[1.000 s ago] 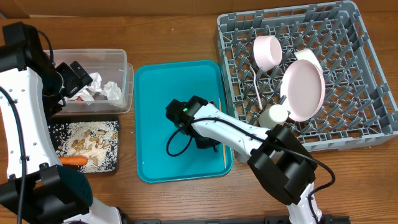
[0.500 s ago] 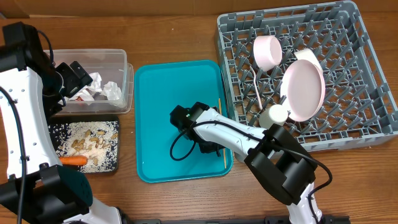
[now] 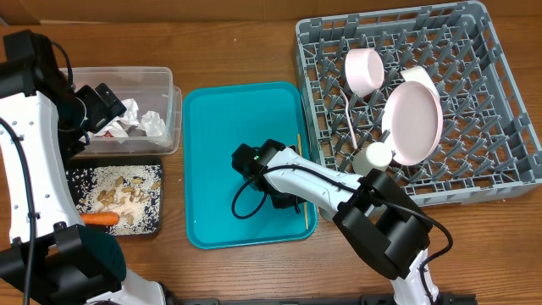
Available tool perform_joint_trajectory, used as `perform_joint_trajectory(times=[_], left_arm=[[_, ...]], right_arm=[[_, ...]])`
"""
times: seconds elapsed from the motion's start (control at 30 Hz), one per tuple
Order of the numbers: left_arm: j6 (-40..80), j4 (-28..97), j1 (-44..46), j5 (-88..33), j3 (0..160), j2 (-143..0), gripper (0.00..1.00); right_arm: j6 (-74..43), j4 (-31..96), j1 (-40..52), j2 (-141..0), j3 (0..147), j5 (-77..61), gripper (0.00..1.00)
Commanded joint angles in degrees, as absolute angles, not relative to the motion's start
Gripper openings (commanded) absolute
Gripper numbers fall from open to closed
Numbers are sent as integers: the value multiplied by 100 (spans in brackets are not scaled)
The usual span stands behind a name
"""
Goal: Sort waste into correct bins and load items into the dishwasher
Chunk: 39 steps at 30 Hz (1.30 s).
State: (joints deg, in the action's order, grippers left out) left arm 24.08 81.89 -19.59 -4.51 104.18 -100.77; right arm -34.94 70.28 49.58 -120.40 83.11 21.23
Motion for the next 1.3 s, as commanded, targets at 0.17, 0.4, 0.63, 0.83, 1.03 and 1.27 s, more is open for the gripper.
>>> perform_joint_trajectory(times=[0.17, 0.4, 0.63, 0.83, 1.03, 1.27], left_arm=[[2488, 8202, -1938, -513, 10388, -10062, 100], [2488, 8202, -1938, -513, 10388, -10062, 100], [2488, 8202, -1938, -513, 10390, -10062, 100], [2488, 8202, -1935, -513, 10390, -10062, 100], [2488, 8202, -1935, -513, 10390, -10062, 100], [2488, 8202, -1935, -513, 10388, -10062, 100]], right_arm=[[-3559, 6825, 4936, -12016, 8195, 1968, 10], [-3387, 6777, 4936, -12016, 8195, 2043, 10], [-2792, 6779, 4936, -12014, 8261, 1208, 4], [-2480, 6818, 4936, -12014, 8565, 414, 4], [-2482, 7022, 4952, -11990, 9074, 395, 4], [-2534, 7561, 4797, -11839, 9198, 1039, 4]])
